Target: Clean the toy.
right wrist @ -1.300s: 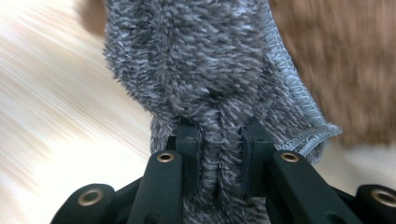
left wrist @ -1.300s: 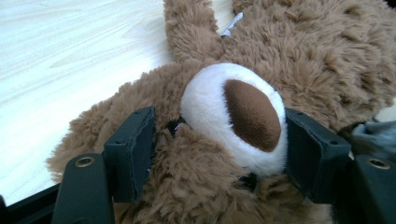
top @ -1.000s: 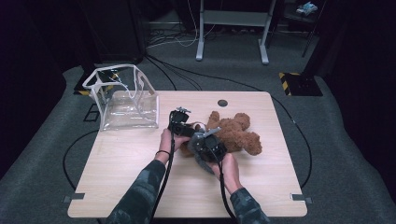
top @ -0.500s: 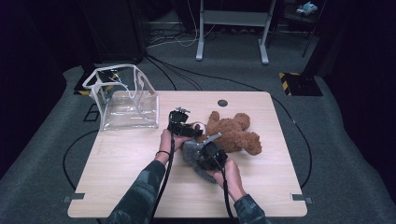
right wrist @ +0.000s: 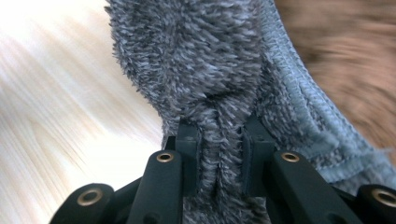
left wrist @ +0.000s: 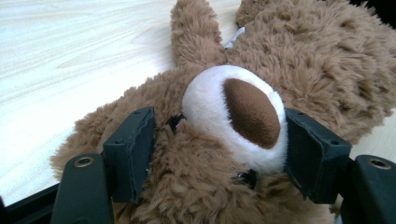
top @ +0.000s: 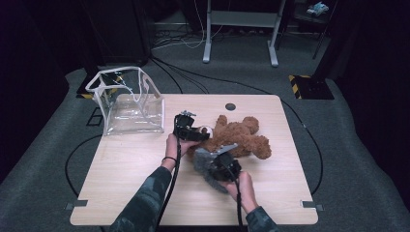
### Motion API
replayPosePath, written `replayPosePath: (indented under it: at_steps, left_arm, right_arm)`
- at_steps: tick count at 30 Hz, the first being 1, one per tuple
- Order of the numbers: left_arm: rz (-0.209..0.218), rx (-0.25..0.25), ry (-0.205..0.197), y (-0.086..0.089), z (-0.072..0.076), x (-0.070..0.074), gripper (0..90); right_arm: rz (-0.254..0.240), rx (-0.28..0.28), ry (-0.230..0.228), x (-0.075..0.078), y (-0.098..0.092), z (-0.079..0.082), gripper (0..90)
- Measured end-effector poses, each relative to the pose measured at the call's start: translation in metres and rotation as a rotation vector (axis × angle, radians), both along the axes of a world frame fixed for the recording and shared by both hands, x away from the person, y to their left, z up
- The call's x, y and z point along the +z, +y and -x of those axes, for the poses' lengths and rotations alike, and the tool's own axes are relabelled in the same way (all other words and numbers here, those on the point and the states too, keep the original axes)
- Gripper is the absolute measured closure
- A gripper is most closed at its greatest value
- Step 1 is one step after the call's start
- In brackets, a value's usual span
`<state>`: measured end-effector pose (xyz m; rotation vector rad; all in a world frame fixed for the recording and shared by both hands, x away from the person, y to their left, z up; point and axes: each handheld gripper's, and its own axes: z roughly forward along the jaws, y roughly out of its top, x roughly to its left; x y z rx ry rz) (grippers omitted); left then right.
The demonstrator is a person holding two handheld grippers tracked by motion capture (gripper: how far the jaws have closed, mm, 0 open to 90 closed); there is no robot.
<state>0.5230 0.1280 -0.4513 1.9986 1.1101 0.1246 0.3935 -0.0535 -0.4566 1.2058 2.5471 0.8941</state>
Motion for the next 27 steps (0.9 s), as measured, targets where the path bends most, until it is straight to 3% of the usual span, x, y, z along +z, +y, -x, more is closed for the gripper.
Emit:
replayPosePath:
  at_steps: [4, 5, 6, 8, 9, 10, 11, 12, 13, 14, 16, 20, 22, 27]
  left_arm:
    - [-0.01, 0.005, -0.012, -0.002, 0.001, 0.002, 28.8]
    - [-0.01, 0.005, -0.012, -0.002, 0.001, 0.002, 28.3]
    - [-0.012, 0.01, -0.015, -0.002, 0.001, 0.002, 28.1]
    - [-0.013, 0.011, -0.017, -0.002, 0.001, 0.002, 28.0]
    - [-0.013, 0.011, -0.017, -0.002, 0.001, 0.002, 28.0]
    - [-0.016, 0.007, -0.016, -0.002, 0.001, 0.002, 27.9]
    - [-0.016, 0.007, -0.016, -0.002, 0.001, 0.002, 27.9]
    - [-0.016, 0.009, -0.018, -0.002, 0.001, 0.002, 27.9]
    - [-0.015, 0.01, -0.017, -0.002, 0.001, 0.002, 27.9]
    - [-0.015, 0.01, -0.017, -0.002, 0.001, 0.002, 27.6]
    - [-0.014, 0.013, -0.016, -0.002, 0.002, 0.002, 27.5]
    - [-0.014, 0.016, -0.018, -0.002, 0.004, 0.004, 26.2]
    - [-0.019, 0.007, -0.025, -0.002, 0.005, 0.005, 25.8]
    - [-0.014, 0.011, -0.065, -0.004, 0.014, 0.009, 23.0]
  right_arm:
    - [-0.001, -0.109, -0.024, 0.01, -0.045, 0.003, 73.0]
    - [-0.001, -0.109, -0.024, 0.01, -0.045, 0.003, 73.0]
    - [0.011, -0.161, -0.008, 0.008, -0.068, 0.003, 73.0]
    - [0.042, -0.206, 0.003, 0.003, -0.087, 0.003, 73.0]
    - [0.042, -0.206, 0.003, 0.003, -0.087, 0.003, 73.0]
    - [0.066, -0.275, 0.02, -0.002, -0.106, 0.004, 73.0]
    - [0.066, -0.275, 0.02, -0.002, -0.106, 0.004, 73.0]
    - [0.114, -0.336, 0.028, -0.006, -0.121, 0.003, 73.0]
    - [0.114, -0.336, 0.028, -0.006, -0.121, 0.003, 73.0]
    - [0.128, -0.382, 0.043, -0.008, -0.134, 0.003, 73.0]
    - [0.131, -0.395, 0.037, -0.01, -0.142, 0.001, 72.9]
    - [0.165, -0.474, 0.026, -0.013, -0.163, -0.002, 72.8]
    - [0.176, -0.481, 0.031, -0.014, -0.164, -0.003, 72.7]
    - [0.131, -0.504, 0.043, -0.019, -0.17, -0.004, 72.4]
